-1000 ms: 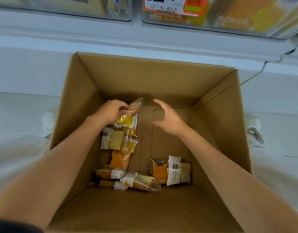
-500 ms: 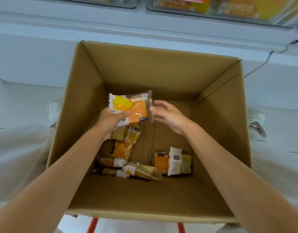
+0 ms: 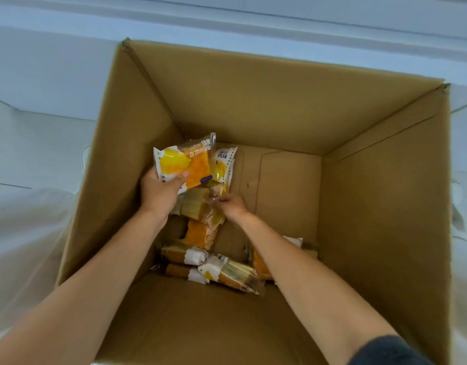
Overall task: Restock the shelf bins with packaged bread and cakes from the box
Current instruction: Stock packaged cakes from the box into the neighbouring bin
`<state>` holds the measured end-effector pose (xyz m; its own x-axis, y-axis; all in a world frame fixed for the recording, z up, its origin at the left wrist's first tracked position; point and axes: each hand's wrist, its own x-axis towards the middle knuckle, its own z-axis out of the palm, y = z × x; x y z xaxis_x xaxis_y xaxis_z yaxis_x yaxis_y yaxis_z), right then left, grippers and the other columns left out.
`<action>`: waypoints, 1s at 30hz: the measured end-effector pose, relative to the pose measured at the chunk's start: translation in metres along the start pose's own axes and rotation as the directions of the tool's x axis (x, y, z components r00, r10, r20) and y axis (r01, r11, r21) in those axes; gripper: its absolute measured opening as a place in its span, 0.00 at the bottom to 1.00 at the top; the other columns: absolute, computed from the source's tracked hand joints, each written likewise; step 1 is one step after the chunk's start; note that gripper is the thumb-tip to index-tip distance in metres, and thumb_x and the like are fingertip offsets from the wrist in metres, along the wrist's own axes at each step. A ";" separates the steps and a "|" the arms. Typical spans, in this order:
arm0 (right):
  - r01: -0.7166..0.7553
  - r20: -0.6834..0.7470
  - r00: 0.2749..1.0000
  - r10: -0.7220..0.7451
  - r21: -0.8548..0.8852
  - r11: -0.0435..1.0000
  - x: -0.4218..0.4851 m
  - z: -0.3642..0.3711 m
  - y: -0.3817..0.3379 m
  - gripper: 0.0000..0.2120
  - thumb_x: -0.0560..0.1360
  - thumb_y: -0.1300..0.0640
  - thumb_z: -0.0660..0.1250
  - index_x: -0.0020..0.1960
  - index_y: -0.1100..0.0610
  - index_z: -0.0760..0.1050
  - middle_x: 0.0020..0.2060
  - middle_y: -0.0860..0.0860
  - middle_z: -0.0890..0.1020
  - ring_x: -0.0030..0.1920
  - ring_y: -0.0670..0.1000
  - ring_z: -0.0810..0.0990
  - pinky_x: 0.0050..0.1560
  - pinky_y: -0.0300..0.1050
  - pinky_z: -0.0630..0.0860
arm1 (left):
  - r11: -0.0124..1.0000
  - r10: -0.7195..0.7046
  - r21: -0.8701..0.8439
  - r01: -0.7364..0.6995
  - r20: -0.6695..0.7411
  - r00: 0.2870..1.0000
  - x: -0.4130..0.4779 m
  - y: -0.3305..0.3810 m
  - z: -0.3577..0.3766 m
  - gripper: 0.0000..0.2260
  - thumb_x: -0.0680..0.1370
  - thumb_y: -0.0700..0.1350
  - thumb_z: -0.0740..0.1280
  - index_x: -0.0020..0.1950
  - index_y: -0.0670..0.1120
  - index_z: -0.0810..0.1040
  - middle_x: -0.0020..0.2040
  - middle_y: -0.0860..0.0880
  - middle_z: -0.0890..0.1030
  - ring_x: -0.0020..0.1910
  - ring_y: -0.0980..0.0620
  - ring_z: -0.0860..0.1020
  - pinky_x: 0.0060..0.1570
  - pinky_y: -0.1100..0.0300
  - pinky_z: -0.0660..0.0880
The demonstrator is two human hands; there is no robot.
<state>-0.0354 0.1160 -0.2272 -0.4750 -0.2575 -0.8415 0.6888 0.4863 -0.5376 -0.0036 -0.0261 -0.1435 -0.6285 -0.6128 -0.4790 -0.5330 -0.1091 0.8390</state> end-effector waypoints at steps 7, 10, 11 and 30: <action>0.188 -0.093 0.980 -0.174 0.168 0.968 -0.062 -0.070 -0.037 0.05 0.77 0.57 0.67 0.46 0.58 0.74 0.44 0.54 0.79 0.49 0.56 0.80 0.53 0.50 0.77 | 1.000 -0.010 -0.025 0.011 0.064 0.998 -0.005 0.008 0.004 0.15 0.78 0.38 0.70 0.63 0.46 0.76 0.53 0.51 0.82 0.49 0.56 0.81 0.44 0.63 0.79; 0.355 -0.289 0.889 -0.356 -0.058 0.933 -0.096 -0.096 -0.062 0.09 0.78 0.55 0.67 0.41 0.57 0.72 0.33 0.52 0.74 0.37 0.51 0.73 0.40 0.46 0.69 | 0.993 -0.088 -0.064 0.102 0.195 0.977 -0.016 0.020 0.009 0.16 0.80 0.41 0.67 0.68 0.48 0.73 0.56 0.50 0.81 0.56 0.51 0.80 0.44 0.57 0.81; 0.405 -0.297 0.862 -0.411 -0.083 0.910 -0.107 -0.097 -0.070 0.09 0.78 0.55 0.66 0.41 0.57 0.73 0.32 0.51 0.74 0.35 0.51 0.73 0.39 0.47 0.69 | 0.986 -0.127 -0.074 0.151 0.263 0.956 -0.021 0.025 0.011 0.17 0.81 0.42 0.66 0.69 0.50 0.71 0.59 0.49 0.80 0.59 0.48 0.79 0.47 0.51 0.81; 0.395 -0.174 0.911 -0.373 0.116 0.911 -0.224 -0.130 -0.116 0.21 0.75 0.57 0.72 0.66 0.57 0.73 0.60 0.54 0.81 0.56 0.51 0.82 0.50 0.46 0.82 | 0.928 -0.015 -0.261 0.266 0.688 0.726 -0.105 0.152 -0.009 0.12 0.79 0.41 0.65 0.62 0.44 0.75 0.55 0.41 0.84 0.55 0.42 0.83 0.51 0.45 0.81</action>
<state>-0.0803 0.2254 0.0303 -0.7851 -0.2705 -0.5572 0.5038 0.2444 -0.8285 -0.0136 0.0150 0.0369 -0.8379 0.0950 -0.5374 -0.5140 -0.4683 0.7187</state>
